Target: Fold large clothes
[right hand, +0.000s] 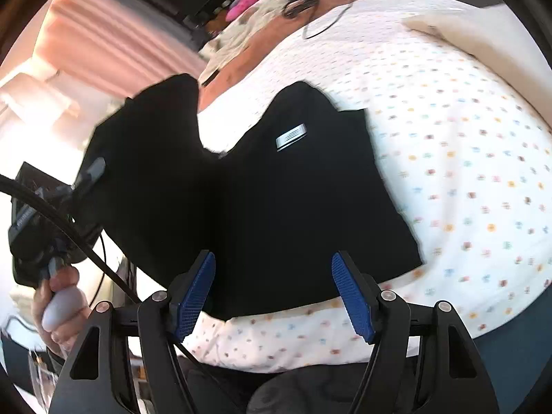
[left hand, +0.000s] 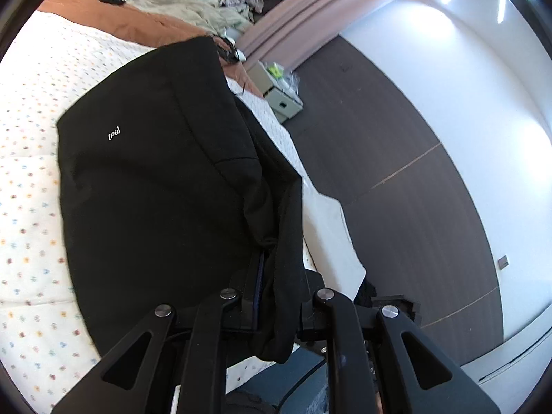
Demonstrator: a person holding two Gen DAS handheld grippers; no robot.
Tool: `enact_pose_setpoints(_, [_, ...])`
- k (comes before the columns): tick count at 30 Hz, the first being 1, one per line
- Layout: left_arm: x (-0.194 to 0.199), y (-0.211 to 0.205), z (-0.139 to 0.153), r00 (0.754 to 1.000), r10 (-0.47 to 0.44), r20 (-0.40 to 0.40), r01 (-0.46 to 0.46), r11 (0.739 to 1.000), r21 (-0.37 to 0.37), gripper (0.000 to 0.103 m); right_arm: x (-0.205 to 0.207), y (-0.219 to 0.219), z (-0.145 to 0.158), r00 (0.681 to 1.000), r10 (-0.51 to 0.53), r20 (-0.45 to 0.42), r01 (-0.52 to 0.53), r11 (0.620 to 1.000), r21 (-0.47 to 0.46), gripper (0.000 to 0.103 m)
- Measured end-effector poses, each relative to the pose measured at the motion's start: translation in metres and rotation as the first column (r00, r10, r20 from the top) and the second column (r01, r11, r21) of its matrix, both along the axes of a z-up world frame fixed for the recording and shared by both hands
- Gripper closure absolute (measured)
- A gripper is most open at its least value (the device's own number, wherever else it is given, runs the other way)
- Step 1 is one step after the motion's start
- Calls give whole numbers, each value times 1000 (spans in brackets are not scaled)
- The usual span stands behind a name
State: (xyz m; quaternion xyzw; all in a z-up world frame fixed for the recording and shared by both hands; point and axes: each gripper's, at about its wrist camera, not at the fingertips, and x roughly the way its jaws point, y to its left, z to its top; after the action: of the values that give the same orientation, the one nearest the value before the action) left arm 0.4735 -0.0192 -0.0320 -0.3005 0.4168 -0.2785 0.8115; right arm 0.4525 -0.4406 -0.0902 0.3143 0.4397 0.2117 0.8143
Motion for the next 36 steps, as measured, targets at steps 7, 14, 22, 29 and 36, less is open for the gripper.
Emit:
enact_pose_setpoints(7, [31, -48, -27, 994, -70, -85, 76, 995, 65, 88, -32, -40, -14, 996, -81, -22, 81, 997, 14, 34])
enact_pose_setpoints(14, [41, -88, -45, 979, -128, -159, 149, 980, 129, 84, -62, -40, -9, 992, -124, -36, 125, 992, 16, 34])
enact_pose_setpoints(22, [28, -64, -36, 985, -127, -113, 130, 991, 17, 19, -53, -41, -5, 995, -99, -5, 99, 994, 39, 34])
enact_pose_setpoints(29, [13, -32, -42, 993, -17, -119, 26, 997, 74, 19, -21, -10, -1, 1000, -31, 4, 31, 999, 11, 33])
enact_pose_setpoints(36, [-5, 6, -67, 985, 91, -149, -73, 990, 122, 19, 3, 28, 7, 999, 44, -12, -45, 998, -53, 33])
